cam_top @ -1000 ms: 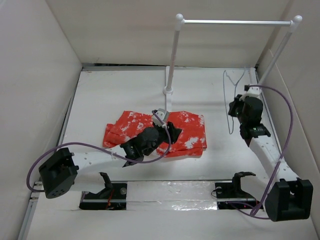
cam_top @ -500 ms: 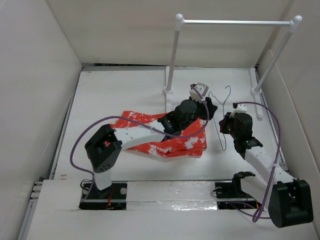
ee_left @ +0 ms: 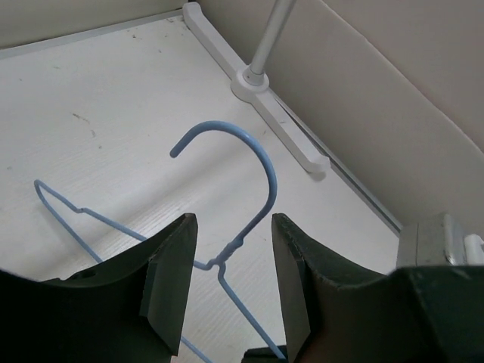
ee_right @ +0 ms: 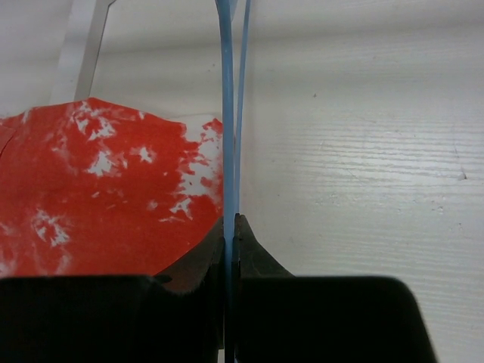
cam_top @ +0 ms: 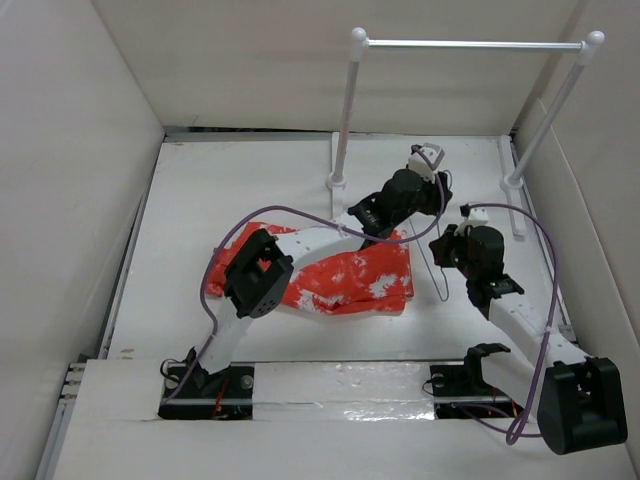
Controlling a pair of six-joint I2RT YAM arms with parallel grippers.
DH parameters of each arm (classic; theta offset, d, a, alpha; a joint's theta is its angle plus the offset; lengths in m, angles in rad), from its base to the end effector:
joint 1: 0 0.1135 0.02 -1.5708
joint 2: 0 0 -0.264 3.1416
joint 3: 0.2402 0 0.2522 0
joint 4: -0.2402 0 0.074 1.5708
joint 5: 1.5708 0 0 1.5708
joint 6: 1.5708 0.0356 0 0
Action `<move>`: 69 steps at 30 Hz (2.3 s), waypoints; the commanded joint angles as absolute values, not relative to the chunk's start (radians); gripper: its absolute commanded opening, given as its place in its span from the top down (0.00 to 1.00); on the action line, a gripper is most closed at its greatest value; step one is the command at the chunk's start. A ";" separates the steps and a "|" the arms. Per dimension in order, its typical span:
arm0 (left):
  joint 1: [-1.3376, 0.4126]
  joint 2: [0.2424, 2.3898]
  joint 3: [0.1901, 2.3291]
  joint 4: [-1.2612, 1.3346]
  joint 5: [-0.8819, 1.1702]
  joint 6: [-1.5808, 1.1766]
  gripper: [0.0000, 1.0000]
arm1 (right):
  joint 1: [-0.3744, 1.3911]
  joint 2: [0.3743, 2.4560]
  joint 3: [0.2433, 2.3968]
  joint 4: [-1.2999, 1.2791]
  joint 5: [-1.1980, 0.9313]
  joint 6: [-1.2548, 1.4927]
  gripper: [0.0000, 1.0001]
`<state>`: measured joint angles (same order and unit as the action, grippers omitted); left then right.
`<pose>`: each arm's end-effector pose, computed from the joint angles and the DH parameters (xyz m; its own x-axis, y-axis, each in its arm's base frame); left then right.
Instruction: Place the trousers on the hanger
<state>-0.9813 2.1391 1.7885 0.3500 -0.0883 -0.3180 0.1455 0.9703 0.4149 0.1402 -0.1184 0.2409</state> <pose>0.2929 -0.4323 0.3082 -0.2439 -0.1956 -0.9499 0.7398 0.5958 -0.3126 0.2078 0.0347 0.2090 -0.4474 0.1739 -0.8772 -0.1484 0.9529 0.2646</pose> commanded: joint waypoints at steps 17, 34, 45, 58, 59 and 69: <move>-0.939 2.122 1.726 0.535 -0.049 -0.403 1.00 | 0.146 0.911 0.425 0.155 -0.071 0.252 0.44; -0.982 1.914 1.125 1.026 -0.024 -0.690 1.00 | 0.118 0.551 0.468 -0.135 -0.265 0.198 0.52; -1.064 1.885 0.945 1.196 -0.382 -0.796 1.00 | 0.109 0.773 0.380 0.086 -0.422 0.232 1.00; -1.065 1.930 0.930 1.290 -0.634 -0.742 1.00 | 0.138 1.030 0.273 0.287 -0.420 0.262 0.44; -1.065 1.933 0.925 1.293 -0.634 -0.742 1.00 | 0.138 1.063 0.279 0.305 -0.420 0.262 0.42; -1.054 1.951 0.877 1.301 -0.620 -0.730 1.00 | 0.222 1.324 0.318 0.495 -0.427 0.313 0.37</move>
